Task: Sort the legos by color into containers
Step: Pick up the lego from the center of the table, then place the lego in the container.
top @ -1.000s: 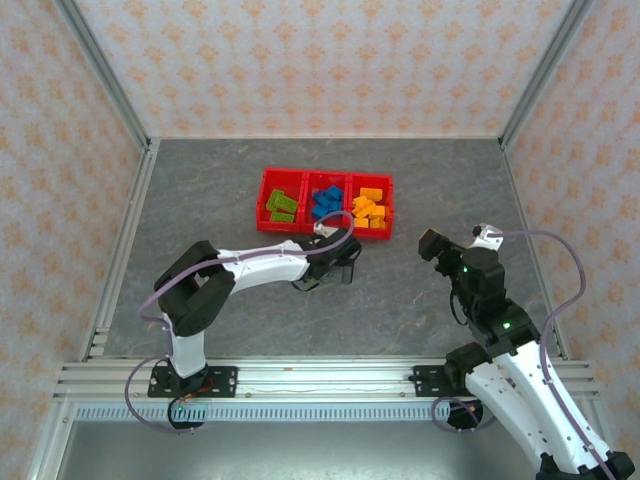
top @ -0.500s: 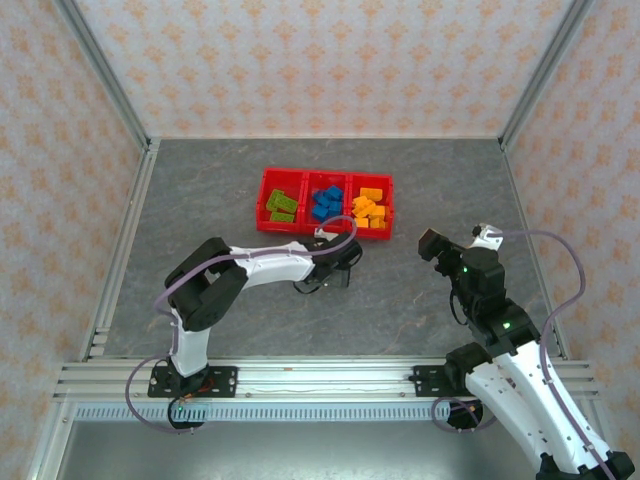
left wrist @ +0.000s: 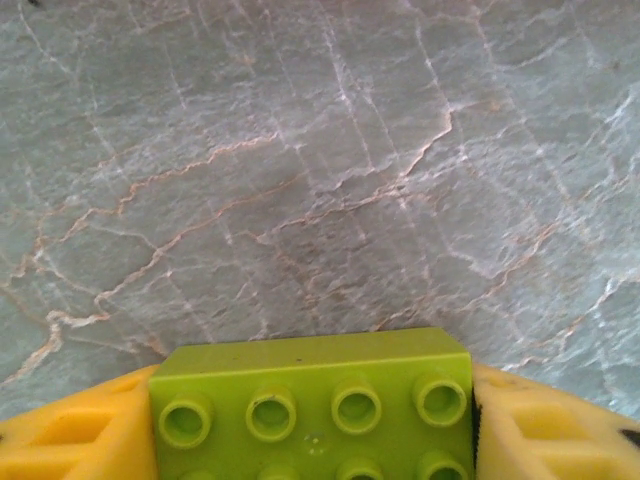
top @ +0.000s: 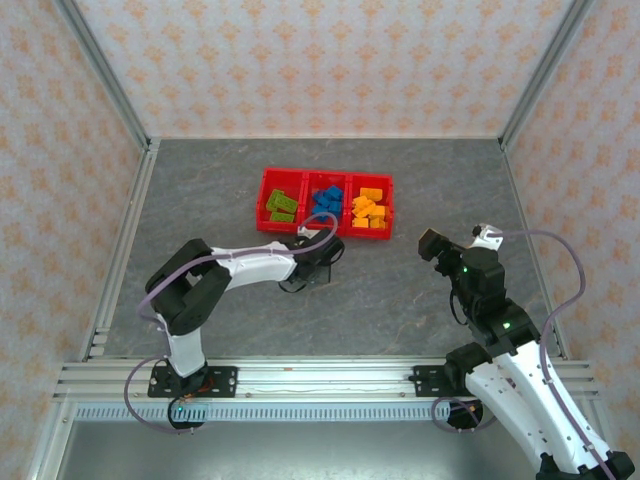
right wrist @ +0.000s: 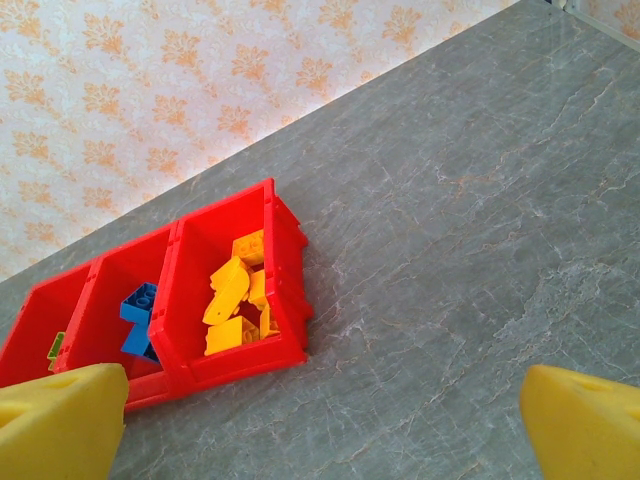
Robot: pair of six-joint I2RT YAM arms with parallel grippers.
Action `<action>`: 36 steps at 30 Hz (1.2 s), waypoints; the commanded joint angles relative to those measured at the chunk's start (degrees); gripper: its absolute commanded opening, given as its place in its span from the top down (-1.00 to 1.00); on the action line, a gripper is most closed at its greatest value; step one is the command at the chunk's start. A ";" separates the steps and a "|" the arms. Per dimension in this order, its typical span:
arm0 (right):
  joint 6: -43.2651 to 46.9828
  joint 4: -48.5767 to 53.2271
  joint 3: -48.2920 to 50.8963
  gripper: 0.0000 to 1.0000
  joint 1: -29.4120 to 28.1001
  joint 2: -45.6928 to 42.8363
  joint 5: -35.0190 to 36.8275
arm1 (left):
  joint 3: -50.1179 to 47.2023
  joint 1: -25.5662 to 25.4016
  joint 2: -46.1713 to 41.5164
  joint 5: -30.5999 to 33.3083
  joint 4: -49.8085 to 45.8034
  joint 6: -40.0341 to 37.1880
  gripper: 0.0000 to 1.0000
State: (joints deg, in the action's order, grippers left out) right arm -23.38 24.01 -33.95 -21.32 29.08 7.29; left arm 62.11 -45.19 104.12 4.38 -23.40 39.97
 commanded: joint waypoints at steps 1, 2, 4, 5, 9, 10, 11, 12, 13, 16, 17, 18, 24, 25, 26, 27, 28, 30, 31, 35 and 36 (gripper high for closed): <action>0.17 -1.48 0.73 -1.00 -0.04 0.42 1.04 | -0.34 0.64 -4.32 2.69 -0.95 -2.15 -0.06; 0.22 -1.49 0.73 -1.00 -0.06 0.61 1.05 | 0.49 0.74 -5.34 4.83 -2.49 -2.87 -0.05; 0.17 -1.56 0.73 -1.00 -0.04 1.17 1.15 | 3.17 1.16 -6.90 9.37 -5.95 -4.55 -0.06; 0.23 -1.73 0.81 -1.00 -0.04 1.54 1.15 | 4.47 1.58 -7.60 11.06 -7.45 -5.88 -0.05; 0.11 -1.10 0.31 -1.00 -0.03 3.04 1.40 | 9.69 6.04 -9.67 12.83 -10.90 -13.01 -0.02; -0.01 -0.92 0.24 -1.00 -0.06 3.08 1.56 | 10.99 7.39 -9.88 13.01 -11.36 -14.27 -0.02; -0.18 -0.81 0.21 -1.00 -0.04 2.92 1.76 | 12.49 8.95 -9.98 13.23 -11.72 -15.77 -0.02; -0.31 -0.78 0.29 -1.00 -0.08 2.54 2.03 | 14.19 10.38 -9.76 13.65 -12.16 -17.32 -0.02; -0.43 -0.78 0.36 -1.00 -0.04 2.16 2.28 | 15.76 11.73 -9.39 13.78 -12.55 -18.56 -0.02; -0.54 -0.97 0.64 -1.00 -0.06 1.08 2.55 | 22.33 15.31 -5.94 14.16 -14.91 -21.95 -0.02; -0.55 -1.07 0.64 -1.00 -0.04 0.98 2.51 | 24.66 16.25 -4.28 14.40 -15.54 -23.02 -0.02; -0.46 -1.11 0.73 -1.00 -0.04 0.97 2.40 | 27.10 17.07 -2.57 14.67 -16.15 -23.90 -0.02; -0.09 -1.10 0.47 -1.00 0.01 1.23 1.87 | 39.53 19.34 8.81 15.96 -19.03 -27.52 -0.01; -0.07 -1.03 0.47 -1.00 -0.05 1.15 1.85 | 41.03 19.55 10.28 16.86 -19.43 -27.61 -0.01; 0.00 -1.13 0.50 -1.00 -0.05 1.02 1.76 | 42.88 19.66 11.95 17.90 -20.00 -27.37 -0.01; 0.00 -1.30 0.60 -1.00 -0.04 0.91 1.63 | 44.60 19.88 13.53 18.25 -20.72 -27.09 -0.02; 0.04 -1.49 0.68 -1.00 -0.04 0.89 1.52 | 45.84 20.10 14.71 18.14 -21.10 -27.05 -0.02; 0.25 -1.86 0.81 -1.00 -0.04 1.06 0.81 | 47.99 20.39 16.92 17.85 -21.25 -26.86 -0.02; 0.33 -1.86 0.82 -1.00 -0.04 1.15 0.64 | 48.72 20.49 17.71 17.37 -21.25 -26.91 -0.02; 0.45 -1.81 0.72 -1.00 -0.09 1.11 0.53 | 51.00 20.84 20.30 16.73 -21.13 -26.49 -0.02; 0.52 -1.86 0.78 -1.00 -0.08 1.15 0.44 | 50.90 21.04 20.50 17.14 -20.65 -26.09 -0.05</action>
State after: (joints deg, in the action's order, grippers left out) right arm -23.35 23.99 -33.95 -21.32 30.63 7.64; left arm 110.26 -24.88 124.46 19.79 -42.24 14.02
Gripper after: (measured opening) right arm 0.998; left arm 0.563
